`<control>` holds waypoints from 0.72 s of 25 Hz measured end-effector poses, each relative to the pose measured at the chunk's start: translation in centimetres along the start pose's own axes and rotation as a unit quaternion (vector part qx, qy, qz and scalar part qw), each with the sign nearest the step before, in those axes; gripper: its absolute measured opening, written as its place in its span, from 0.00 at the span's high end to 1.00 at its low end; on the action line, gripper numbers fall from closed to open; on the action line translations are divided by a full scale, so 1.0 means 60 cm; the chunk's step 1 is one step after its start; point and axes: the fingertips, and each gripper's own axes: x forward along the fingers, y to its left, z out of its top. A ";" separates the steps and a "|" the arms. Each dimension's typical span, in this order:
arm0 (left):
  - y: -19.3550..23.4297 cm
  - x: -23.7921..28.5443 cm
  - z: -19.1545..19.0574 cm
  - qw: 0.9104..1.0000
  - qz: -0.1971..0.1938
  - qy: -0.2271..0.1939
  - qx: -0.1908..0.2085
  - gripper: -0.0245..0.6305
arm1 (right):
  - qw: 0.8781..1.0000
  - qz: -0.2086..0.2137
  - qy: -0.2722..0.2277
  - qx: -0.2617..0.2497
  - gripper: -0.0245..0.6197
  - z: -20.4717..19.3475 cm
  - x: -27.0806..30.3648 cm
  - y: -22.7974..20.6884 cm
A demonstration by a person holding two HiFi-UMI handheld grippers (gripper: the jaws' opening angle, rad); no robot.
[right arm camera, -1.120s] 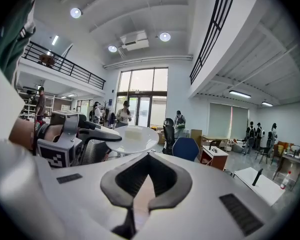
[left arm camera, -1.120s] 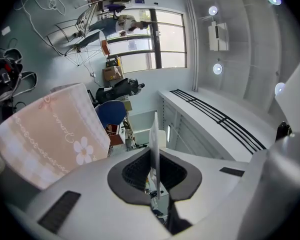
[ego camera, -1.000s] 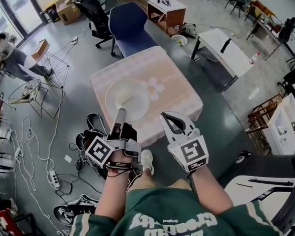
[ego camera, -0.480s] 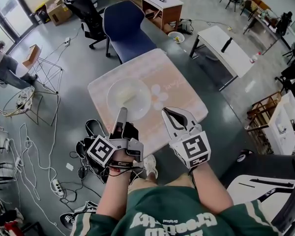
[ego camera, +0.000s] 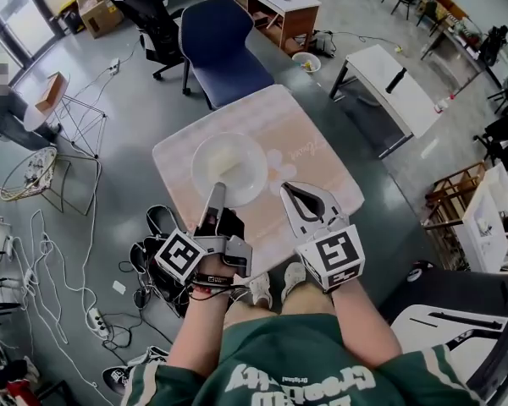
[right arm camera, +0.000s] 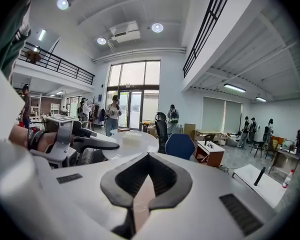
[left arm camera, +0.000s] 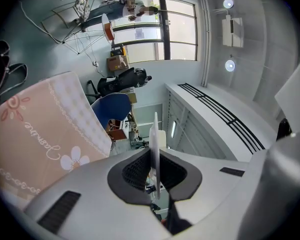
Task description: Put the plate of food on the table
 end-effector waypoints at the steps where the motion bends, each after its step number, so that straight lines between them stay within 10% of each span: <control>1: 0.003 0.004 0.000 1.000 0.003 0.000 -0.004 0.92 | 1.000 0.000 0.000 -0.001 0.94 0.001 0.003 -0.004; 18: 0.063 0.058 -0.004 0.999 0.028 -0.025 -0.002 0.92 | 0.999 0.048 0.010 -0.001 0.94 -0.025 0.083 -0.064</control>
